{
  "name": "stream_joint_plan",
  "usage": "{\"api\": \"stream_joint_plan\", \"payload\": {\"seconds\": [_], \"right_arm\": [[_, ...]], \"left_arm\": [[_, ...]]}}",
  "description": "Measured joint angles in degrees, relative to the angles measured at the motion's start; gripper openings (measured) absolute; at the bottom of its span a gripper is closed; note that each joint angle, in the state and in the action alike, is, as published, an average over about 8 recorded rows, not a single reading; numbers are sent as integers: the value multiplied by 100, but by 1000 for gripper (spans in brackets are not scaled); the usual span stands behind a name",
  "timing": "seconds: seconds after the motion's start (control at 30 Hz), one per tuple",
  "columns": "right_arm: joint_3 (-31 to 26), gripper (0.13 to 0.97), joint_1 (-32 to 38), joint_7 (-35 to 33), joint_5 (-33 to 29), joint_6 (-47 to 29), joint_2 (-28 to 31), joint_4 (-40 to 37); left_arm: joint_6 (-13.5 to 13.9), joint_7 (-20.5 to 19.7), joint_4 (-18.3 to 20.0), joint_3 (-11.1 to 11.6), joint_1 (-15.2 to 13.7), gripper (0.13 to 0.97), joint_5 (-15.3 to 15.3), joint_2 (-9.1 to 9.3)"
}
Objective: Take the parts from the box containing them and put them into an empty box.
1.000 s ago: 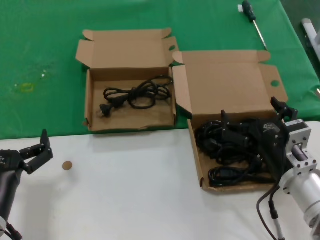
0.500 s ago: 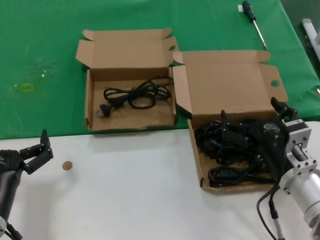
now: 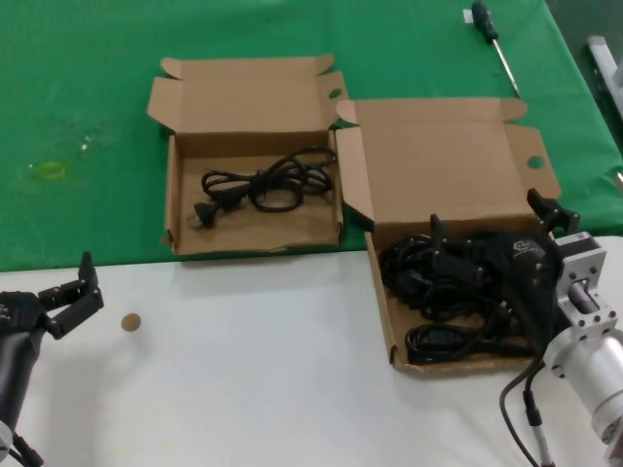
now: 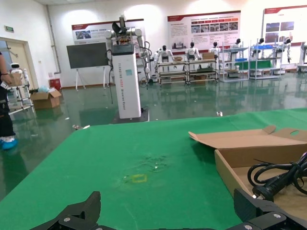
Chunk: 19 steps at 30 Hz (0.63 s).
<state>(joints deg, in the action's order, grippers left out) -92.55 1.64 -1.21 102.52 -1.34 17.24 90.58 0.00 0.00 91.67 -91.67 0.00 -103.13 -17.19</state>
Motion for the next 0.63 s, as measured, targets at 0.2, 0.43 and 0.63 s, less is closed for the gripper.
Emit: {"api": "stream_joint_plan", "payload": {"seconds": [0.2,0.43,0.63], "right_arm": [[0,966,0,0,0,0,0,0],[0,966,0,0,0,0,0,0],[0,966,0,0,0,0,0,0]], "left_arm": [[0,0,0,0,0,966,0,0],[0,0,0,0,0,966,0,0],[0,0,0,0,0,966,0,0]]}}
